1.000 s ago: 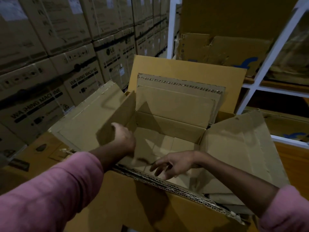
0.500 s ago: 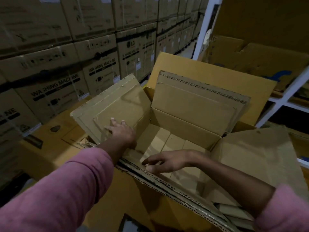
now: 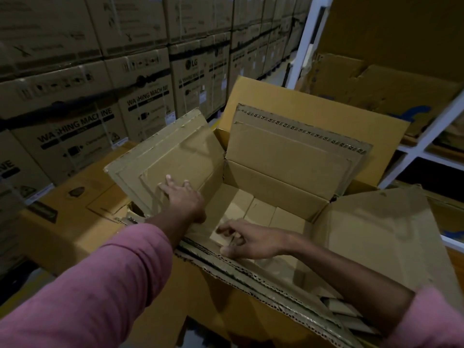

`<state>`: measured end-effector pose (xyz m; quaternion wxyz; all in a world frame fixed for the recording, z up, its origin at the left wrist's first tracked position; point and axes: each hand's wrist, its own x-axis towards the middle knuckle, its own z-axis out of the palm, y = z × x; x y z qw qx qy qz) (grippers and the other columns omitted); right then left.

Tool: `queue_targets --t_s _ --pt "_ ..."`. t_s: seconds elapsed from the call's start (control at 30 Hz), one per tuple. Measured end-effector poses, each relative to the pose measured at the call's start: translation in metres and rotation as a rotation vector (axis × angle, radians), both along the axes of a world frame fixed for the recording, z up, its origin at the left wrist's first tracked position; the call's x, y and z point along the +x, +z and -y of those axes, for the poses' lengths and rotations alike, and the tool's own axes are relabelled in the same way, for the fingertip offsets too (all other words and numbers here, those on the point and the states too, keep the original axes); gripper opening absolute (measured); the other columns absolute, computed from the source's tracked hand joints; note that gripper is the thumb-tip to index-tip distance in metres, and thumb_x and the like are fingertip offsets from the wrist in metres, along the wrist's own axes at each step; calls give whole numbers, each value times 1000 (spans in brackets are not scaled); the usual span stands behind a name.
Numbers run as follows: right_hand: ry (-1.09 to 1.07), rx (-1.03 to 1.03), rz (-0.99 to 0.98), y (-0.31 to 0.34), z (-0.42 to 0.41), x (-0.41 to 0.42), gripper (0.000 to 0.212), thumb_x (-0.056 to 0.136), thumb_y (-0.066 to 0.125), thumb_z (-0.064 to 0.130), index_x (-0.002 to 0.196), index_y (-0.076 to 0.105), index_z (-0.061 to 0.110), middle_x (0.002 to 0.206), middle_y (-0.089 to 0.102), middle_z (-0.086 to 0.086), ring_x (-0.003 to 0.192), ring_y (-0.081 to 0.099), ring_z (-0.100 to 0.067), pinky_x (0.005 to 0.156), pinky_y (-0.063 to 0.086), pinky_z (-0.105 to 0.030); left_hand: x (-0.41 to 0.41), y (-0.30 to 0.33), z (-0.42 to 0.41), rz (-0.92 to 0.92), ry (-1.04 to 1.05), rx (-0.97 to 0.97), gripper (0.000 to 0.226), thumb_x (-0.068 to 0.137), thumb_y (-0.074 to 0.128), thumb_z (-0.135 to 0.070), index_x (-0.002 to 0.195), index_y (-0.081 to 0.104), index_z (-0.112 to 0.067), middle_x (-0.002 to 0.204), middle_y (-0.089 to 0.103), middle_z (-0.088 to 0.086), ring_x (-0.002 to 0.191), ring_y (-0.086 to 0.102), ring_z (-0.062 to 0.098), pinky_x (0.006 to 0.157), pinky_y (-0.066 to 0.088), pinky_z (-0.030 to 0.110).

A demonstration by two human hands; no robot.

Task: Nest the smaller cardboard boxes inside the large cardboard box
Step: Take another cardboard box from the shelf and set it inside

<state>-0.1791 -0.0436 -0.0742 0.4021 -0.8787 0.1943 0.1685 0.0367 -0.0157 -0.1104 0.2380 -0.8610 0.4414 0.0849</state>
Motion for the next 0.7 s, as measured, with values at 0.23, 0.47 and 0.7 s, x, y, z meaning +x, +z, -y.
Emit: queue_targets --t_s 0.23,0.47,0.7 --pt "-8 5 55 -5 -13 0 63 90 48 70 135 53 26 132 47 -1 122 52 -17 106 48 -45 -5 -15 -17 91 -83 -11 79 95 48 -61 160 22 -24 168 -1 17 141 -11 68 107 6 83" --pt "-97 62 70 -8 -11 -5 66 97 52 63 151 38 26 141 49 2 129 50 -15 109 46 -42 -11 0 -12 10 -71 10 77 95 52 -53 159 24 -20 168 7 19 142 -6 68 107 9 83" --pt "-107 27 46 -6 -6 -6 65 91 48 73 138 53 29 136 54 4 124 55 -13 104 50 -45 -18 21 -3 -60 -56 -9 75 95 50 -57 157 31 -18 166 19 19 147 14 58 111 12 78"
